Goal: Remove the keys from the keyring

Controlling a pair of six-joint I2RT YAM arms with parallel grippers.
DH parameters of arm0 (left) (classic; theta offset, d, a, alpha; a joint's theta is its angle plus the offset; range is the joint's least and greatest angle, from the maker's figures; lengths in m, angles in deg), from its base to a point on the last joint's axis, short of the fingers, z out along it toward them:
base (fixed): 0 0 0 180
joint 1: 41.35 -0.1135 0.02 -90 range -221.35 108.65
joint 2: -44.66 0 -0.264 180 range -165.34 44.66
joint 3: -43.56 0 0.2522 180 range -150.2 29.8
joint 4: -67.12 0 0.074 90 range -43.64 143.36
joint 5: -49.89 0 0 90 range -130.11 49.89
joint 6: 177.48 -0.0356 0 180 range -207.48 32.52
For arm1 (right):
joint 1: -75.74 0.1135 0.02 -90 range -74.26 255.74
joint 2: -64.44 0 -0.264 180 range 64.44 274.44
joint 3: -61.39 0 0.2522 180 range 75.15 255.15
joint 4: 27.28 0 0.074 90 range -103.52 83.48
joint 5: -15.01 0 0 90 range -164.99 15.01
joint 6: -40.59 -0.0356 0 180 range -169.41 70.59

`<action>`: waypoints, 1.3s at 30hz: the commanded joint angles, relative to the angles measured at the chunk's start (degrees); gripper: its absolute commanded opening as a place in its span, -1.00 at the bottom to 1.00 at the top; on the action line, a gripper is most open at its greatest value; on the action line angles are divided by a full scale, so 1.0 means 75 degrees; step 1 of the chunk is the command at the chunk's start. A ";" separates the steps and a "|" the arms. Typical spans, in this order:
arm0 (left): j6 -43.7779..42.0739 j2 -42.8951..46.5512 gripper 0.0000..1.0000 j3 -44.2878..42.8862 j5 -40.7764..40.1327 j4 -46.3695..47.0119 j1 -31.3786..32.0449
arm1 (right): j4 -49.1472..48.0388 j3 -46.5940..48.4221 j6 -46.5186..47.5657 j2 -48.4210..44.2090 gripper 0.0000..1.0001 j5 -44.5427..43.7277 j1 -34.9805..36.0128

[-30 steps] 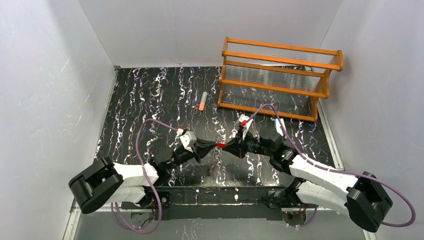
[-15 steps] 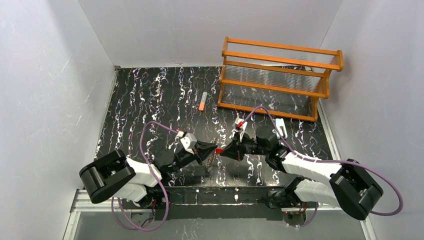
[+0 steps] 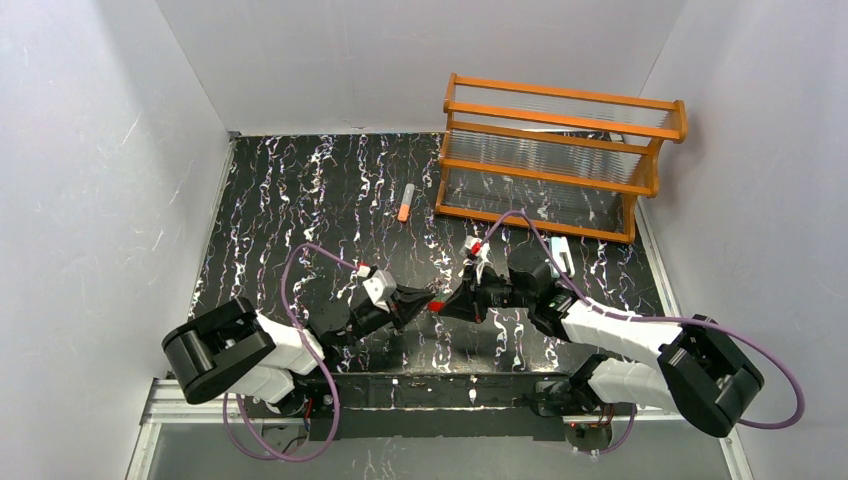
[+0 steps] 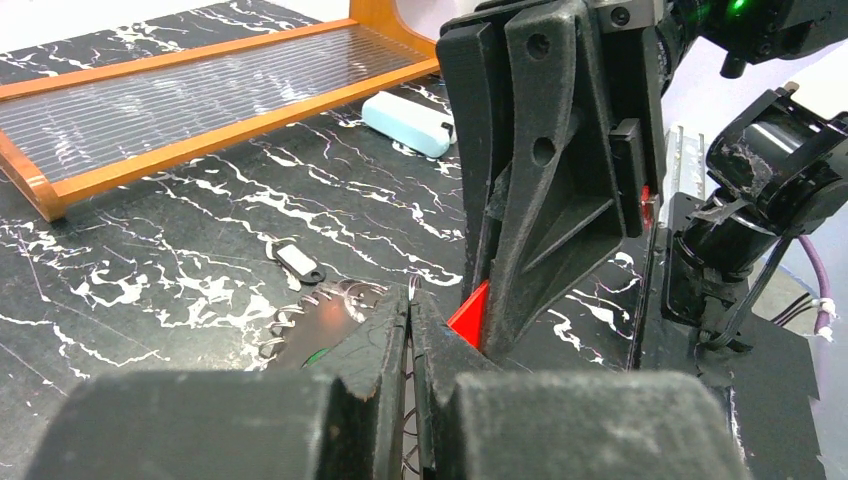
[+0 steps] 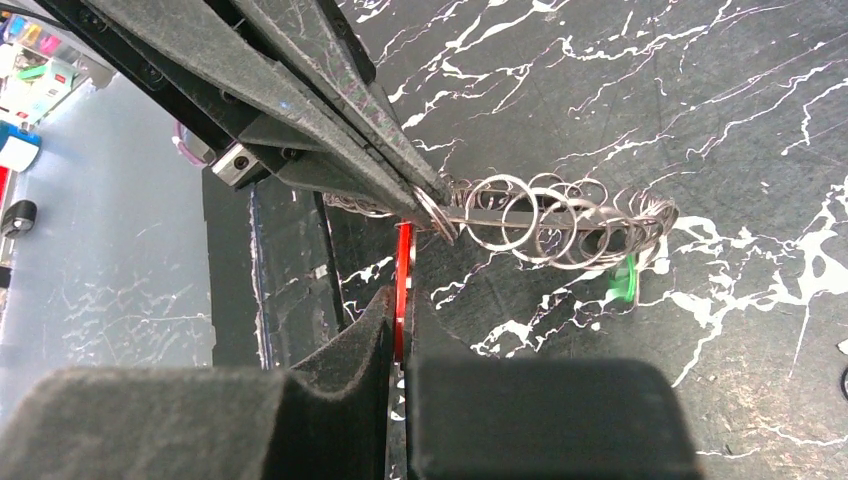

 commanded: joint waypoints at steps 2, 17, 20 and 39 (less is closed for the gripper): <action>-0.0244 0.0158 -1.00 -0.0140 -0.0021 0.1991 0.0025 | 0.0220 0.0466 0.0231 -0.0120 -0.97 -0.0069 -0.0016; -0.0778 0.3493 -0.04 -0.0652 -0.0859 -0.3556 -0.0022 | 0.2438 0.1265 0.1561 -0.0875 -0.97 -0.0830 -0.0099; -0.1242 0.4079 0.01 -0.1343 -0.0813 -0.5797 -0.0062 | 0.2761 0.1570 0.1751 -0.0842 -0.97 -0.0951 -0.0104; -0.3867 0.3087 0.03 -0.4079 0.2616 -1.0713 -0.1579 | 0.4586 0.2652 0.2856 -0.0670 -0.97 -0.0945 -0.0104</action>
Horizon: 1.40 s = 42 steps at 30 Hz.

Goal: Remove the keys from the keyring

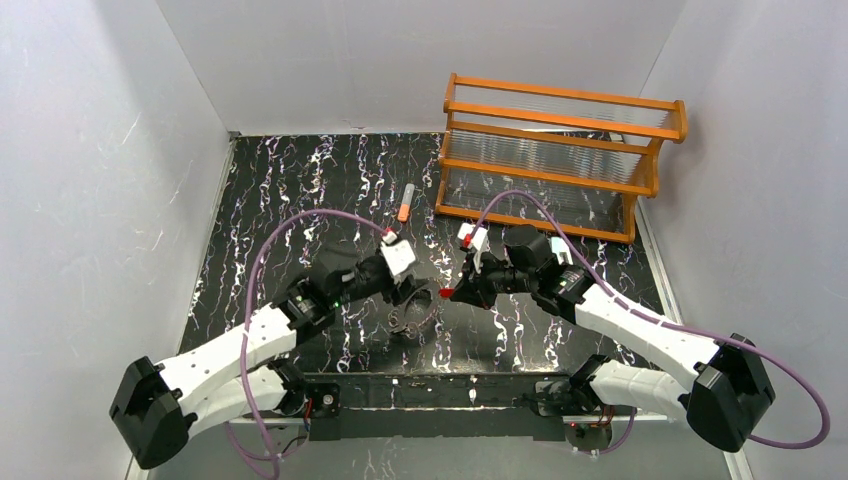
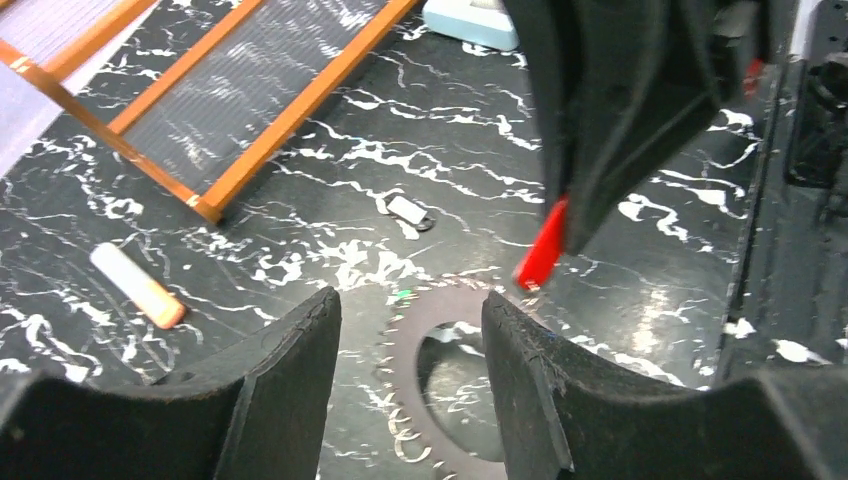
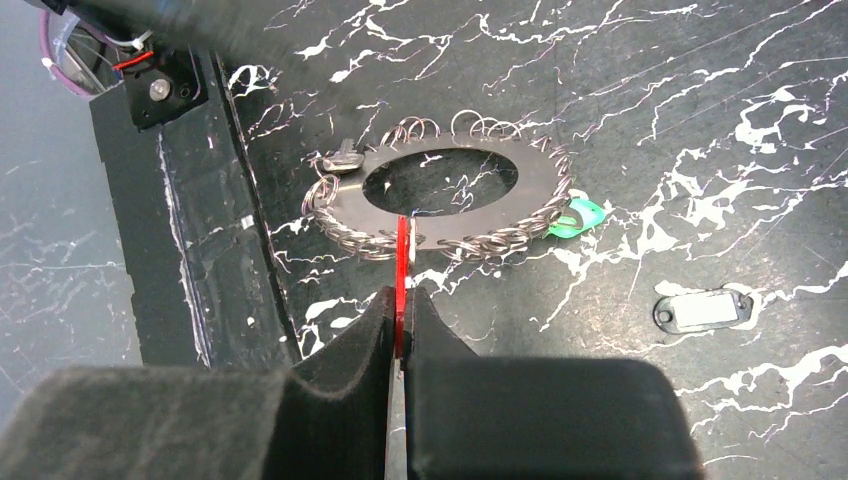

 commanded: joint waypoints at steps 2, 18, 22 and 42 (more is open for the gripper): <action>-0.1171 -0.0342 0.03 -0.0544 0.2455 -0.1064 -0.1248 | 0.0276 0.0596 0.0550 -0.0008 -0.97 0.0064 -0.0049; -0.1272 -0.1328 0.04 -0.0657 0.4486 -0.0115 -0.1389 | 0.0670 0.0887 0.0762 0.0281 -0.97 0.0249 -0.0049; -0.1139 -0.1750 0.05 -0.0985 0.4904 -0.0101 -0.1373 | 0.0738 0.0995 0.0797 0.0314 -0.97 0.0348 -0.0049; -0.0596 -0.3090 -0.12 -0.1868 0.5825 -0.0533 -0.0966 | 0.0946 0.1245 0.1137 0.0535 -0.97 0.0986 -0.0029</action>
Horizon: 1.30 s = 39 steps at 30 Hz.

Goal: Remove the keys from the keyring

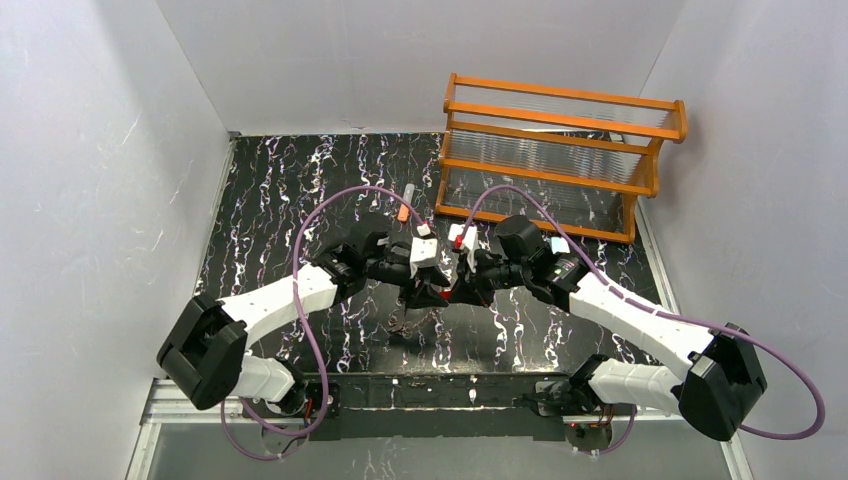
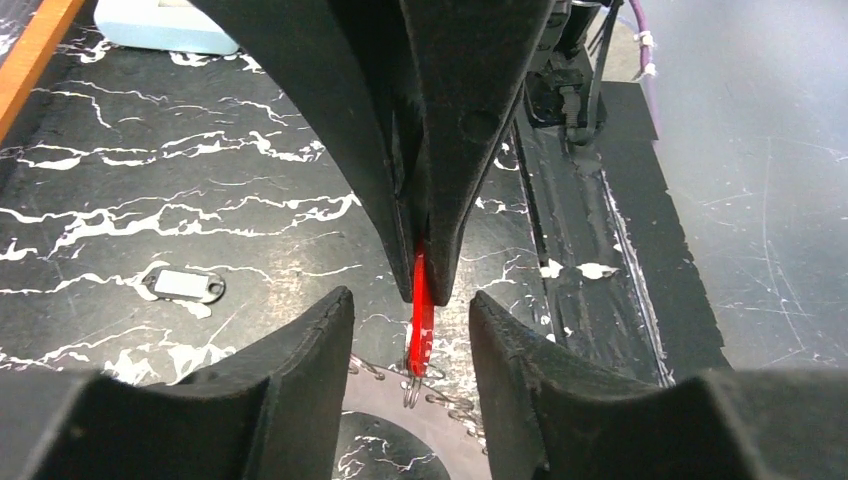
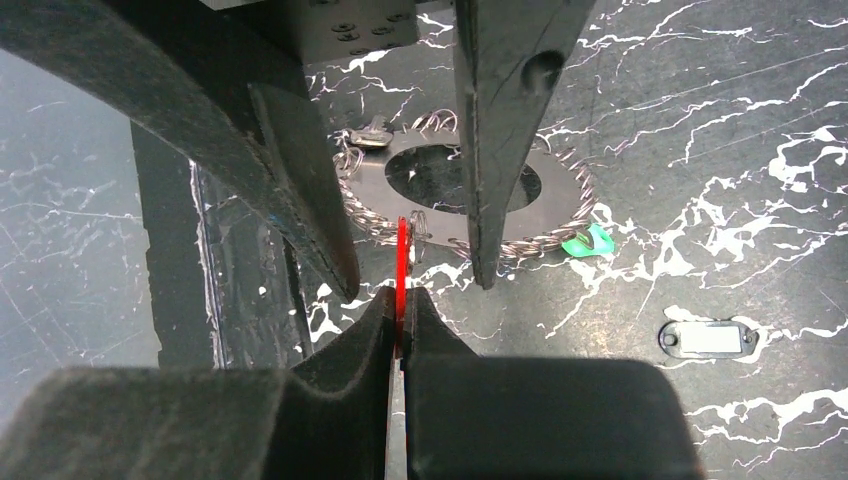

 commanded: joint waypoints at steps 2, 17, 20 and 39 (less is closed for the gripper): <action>0.0020 -0.0079 -0.25 -0.0394 0.0570 -0.0237 0.0071 | -0.0118 0.0435 0.0170 0.0036 -0.97 0.0372 -0.0034; 0.2071 0.1014 -1.00 0.0975 -0.0978 0.2200 0.0068 | -0.3030 -0.1807 -0.1460 -0.1598 -0.25 -0.1280 -0.0180; 0.2339 0.1206 -1.00 0.1168 -0.1388 0.2611 0.0104 | -0.4077 -0.2588 -0.1979 -0.1846 -0.12 -0.1100 -0.0265; 0.3776 0.1504 -0.21 0.1535 -0.3468 0.2079 0.0377 | -0.2335 -0.2357 -0.3064 -0.0659 0.05 -0.2145 -0.0271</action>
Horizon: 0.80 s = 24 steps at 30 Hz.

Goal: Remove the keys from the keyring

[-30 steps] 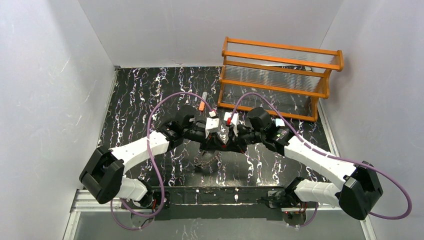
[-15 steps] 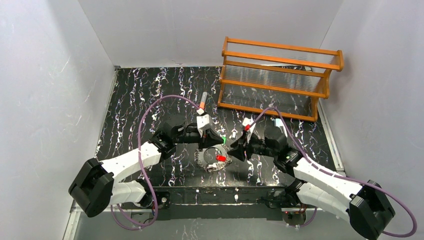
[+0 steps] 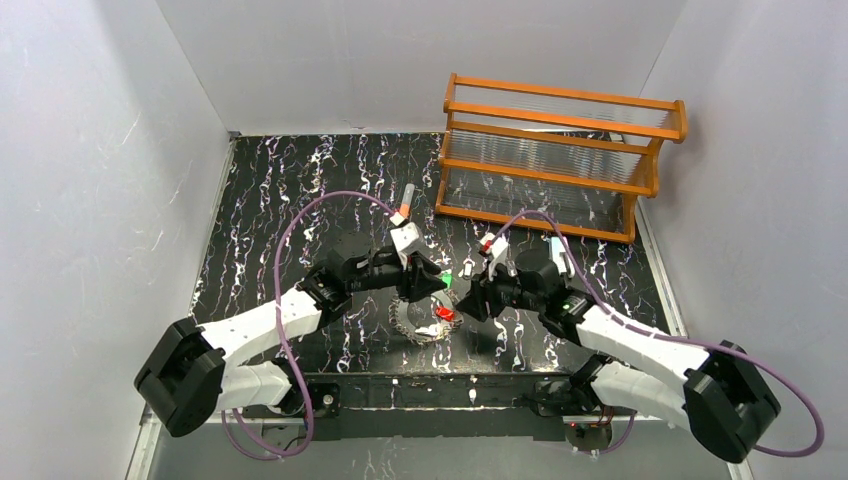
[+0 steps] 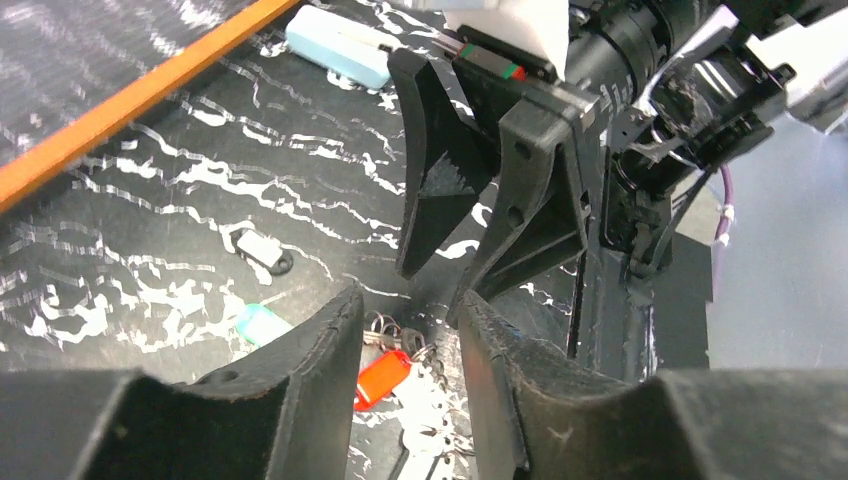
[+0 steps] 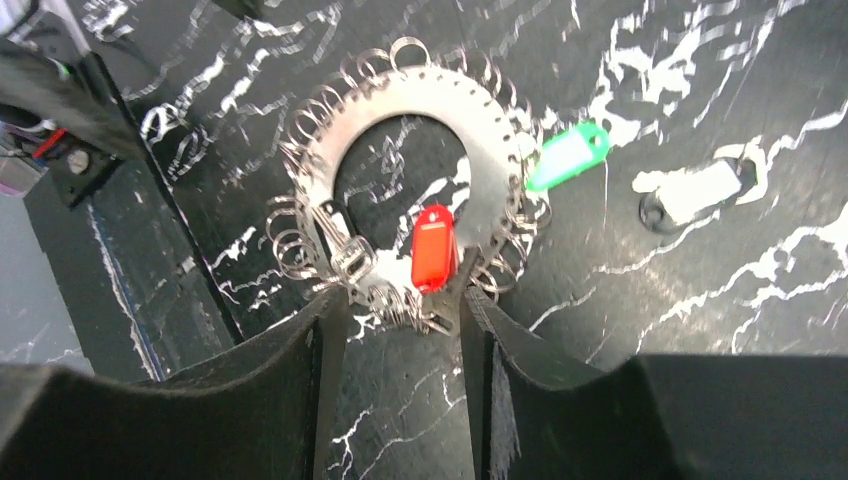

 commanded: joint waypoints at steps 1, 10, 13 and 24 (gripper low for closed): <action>0.1128 0.0310 -0.16 0.0291 -0.1366 -0.0296 0.0225 | 0.0992 0.0649 -0.0376 0.0628 0.05 -0.0328 -0.0022; 0.2868 -0.1047 -0.09 -0.0194 -0.2900 -0.1595 0.0982 | 0.0822 0.0709 -0.0834 0.2055 0.09 -0.0401 -0.0039; 0.3168 -0.1297 -0.11 -0.0115 -0.3308 -0.1559 0.1199 | 0.0702 0.0626 -0.0974 0.2344 0.10 -0.0329 -0.0202; 0.4112 -0.1848 -0.43 0.0640 -0.3875 -0.1128 0.1224 | -0.0905 0.0205 -0.1413 0.3364 -0.06 0.1862 -0.0519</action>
